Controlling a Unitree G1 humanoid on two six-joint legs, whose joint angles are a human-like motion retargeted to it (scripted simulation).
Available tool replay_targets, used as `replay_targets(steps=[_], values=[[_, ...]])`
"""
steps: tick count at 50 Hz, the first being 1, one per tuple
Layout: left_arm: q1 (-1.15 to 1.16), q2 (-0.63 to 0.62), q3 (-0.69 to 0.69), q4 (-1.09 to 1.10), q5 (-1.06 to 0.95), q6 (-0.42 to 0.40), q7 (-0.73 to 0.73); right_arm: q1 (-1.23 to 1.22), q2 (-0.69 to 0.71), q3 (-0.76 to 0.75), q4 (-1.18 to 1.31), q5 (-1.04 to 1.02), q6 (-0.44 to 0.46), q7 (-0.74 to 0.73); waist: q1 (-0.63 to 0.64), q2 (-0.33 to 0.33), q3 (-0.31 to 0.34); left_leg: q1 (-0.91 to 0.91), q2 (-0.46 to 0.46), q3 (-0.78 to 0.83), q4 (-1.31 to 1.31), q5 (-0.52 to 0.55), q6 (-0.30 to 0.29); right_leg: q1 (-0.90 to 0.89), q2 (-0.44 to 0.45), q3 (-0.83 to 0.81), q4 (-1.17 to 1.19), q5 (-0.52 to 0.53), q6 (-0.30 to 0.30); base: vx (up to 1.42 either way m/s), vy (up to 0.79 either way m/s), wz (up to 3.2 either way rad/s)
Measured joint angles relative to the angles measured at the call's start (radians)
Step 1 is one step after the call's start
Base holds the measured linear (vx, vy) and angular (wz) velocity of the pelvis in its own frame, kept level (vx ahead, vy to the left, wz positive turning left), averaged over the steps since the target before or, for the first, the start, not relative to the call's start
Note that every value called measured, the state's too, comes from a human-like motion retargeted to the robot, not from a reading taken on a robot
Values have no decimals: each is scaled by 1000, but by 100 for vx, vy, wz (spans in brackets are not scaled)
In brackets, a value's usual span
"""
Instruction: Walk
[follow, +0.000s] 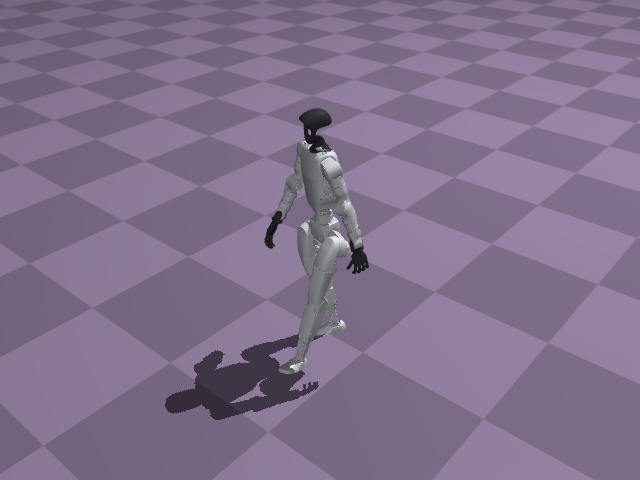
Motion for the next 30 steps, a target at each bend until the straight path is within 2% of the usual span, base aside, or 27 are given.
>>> replay_targets(steps=[3, 5, 8, 10, 13, 15, 17, 20, 25, 27, 30], values=[[20, 6, 26, 9, -20, 7, -4, 8, 3, 17, 4, -8, 3, 4, 44, -1, -2, 15, 18, 31, 64, 20, -36, 34, 30, 59, 35, 23, -9, 82, 8, -81], [27, 10, 38, 15, -30, 13, -9, 27, 3, 28, 17, -22, 10, 5, 62, -2, -17, 9, 5, 5, 95, 75, -52, 47, 45, 76, 68, 91, -24, 87, 11, -70], [0, 18, 41, 32, -53, 25, -16, 72, -3, 28, 50, -40, 24, 8, 61, 6, -25, 18, 23, -21, 168, 66, -48, 42, 63, 62, 171, 321, -46, 84, 10, -35], [-35, 20, 28, 36, -72, 24, -13, 103, -15, 24, 76, -41, 30, 10, 55, 19, -10, 53, 26, -36, 187, 26, -36, 13, 84, 66, 289, 504, -36, 72, 9, -22], [-98, 20, -10, 35, -85, 15, -7, 165, -42, 15, 103, -39, 38, 16, 29, 81, -10, 108, 84, -6, 201, -32, -56, -81, 55, -36, 508, 642, 15, 70, 9, -10], [-145, 23, -39, 28, -82, 9, -14, 214, -61, 4, 112, -40, 42, 22, 33, 109, -23, 127, 96, -24, 213, -79, -60, -164, 37, -48, 628, 517, 13, 85, 9, -61], [-208, 34, -68, 20, -74, 3, -26, 259, -80, -15, 119, -34, 42, 31, 39, 109, -23, 165, 98, 1, 208, -102, -69, -253, 18, -18, 686, 431, 38, 65, 5, -41], [-305, 48, -105, -3, -68, -12, -32, 316, -109, -49, 134, -24, 46, 43, -6, 108, -5, 235, 67, -14, 172, -123, -72, -374, 37, 75, 654, 344, 158, 67, 2, 39], [-446, 42, -147, -51, -95, -64, -41, 395, -158, -107, 156, -26, 61, 47, -84, 68, 13, 372, 4, -9, 133, -173, -106, -446, -150, 71, 322, 234, 294, 64, -3, 44], [-489, 47, -155, -71, -107, -82, -55, 408, -170, -119, 173, -24, 71, 53, -74, 38, 29, 438, -5, 18, 122, -193, -134, -466, -158, 109, 134, 222, 324, 66, -34, -44], [-535, 54, -166, -102, -123, -108, -73, 402, -180, -139, 201, -29, 92, 57, -54, 29, 41, 515, 40, 61, 119, -217, -212, -526, -114, 108, -71, 149, 324, 80, -51, -56]])
